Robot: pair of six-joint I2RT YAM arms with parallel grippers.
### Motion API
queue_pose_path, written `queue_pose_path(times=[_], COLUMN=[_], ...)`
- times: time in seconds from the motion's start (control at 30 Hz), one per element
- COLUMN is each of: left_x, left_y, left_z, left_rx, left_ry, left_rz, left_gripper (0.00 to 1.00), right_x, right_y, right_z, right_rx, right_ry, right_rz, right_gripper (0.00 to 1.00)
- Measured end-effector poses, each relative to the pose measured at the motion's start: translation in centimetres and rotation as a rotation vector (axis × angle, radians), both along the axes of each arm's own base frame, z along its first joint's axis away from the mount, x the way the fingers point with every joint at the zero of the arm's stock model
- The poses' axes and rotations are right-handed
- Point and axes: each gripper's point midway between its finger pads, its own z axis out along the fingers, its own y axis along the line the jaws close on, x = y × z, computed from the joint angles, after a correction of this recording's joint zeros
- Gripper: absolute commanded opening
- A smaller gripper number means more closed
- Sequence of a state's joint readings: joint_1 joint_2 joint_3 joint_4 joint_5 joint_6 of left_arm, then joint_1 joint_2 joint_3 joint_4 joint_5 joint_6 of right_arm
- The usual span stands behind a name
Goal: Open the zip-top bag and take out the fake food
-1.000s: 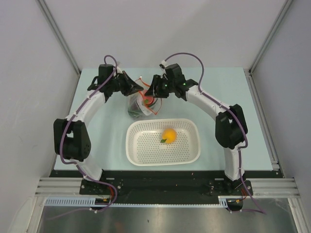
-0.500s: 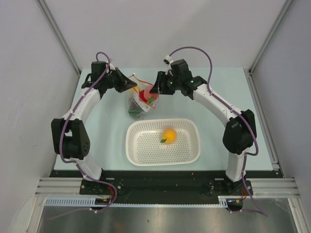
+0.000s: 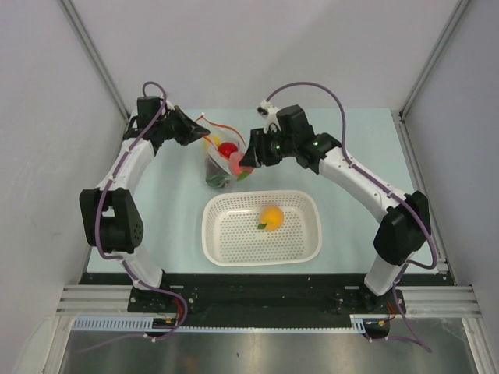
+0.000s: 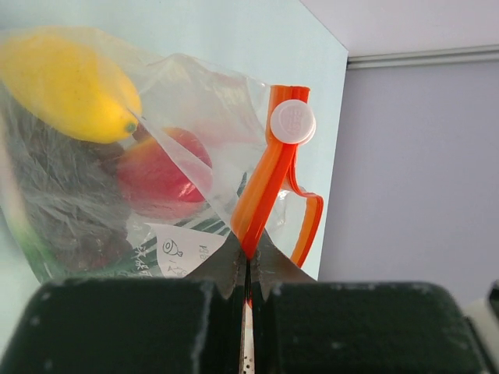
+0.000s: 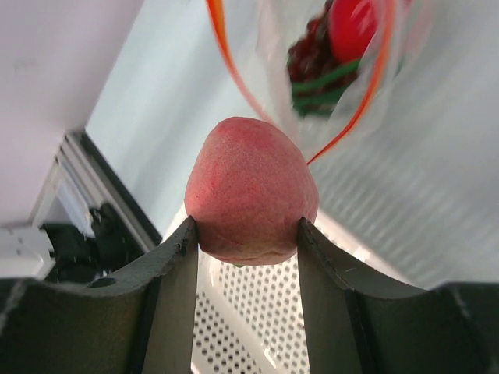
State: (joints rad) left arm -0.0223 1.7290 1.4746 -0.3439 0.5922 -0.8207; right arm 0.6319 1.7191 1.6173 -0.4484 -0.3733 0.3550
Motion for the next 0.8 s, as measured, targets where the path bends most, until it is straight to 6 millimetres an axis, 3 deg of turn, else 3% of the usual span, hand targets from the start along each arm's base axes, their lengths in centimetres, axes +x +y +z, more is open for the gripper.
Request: queue_pose_path(times=[0.23,0.4,0.8], left_x=[0.2,0.3,0.2], left_y=[0.6,0.6,0.6], left_z=[-0.1,-0.1,-0.3], left_rx=[0.005,0.005,-0.001], left_ry=[0.000,0.000,0.006], left_rz=[0.020,0.020,0.024], left_gripper=[0.00,0.00,0.00], right_x=[-7.9,-12.5,-12.8], right_y=[2.2,3.2,5.1], right_z=[-6.4,-9.5,-15.3], right_rx=[-0.172,-0.285,-0.313], right_ry=[0.062,0.056,0.167], right_rz=[0.238,0.383,0.429], right_gripper=[0.00,0.01,0.20])
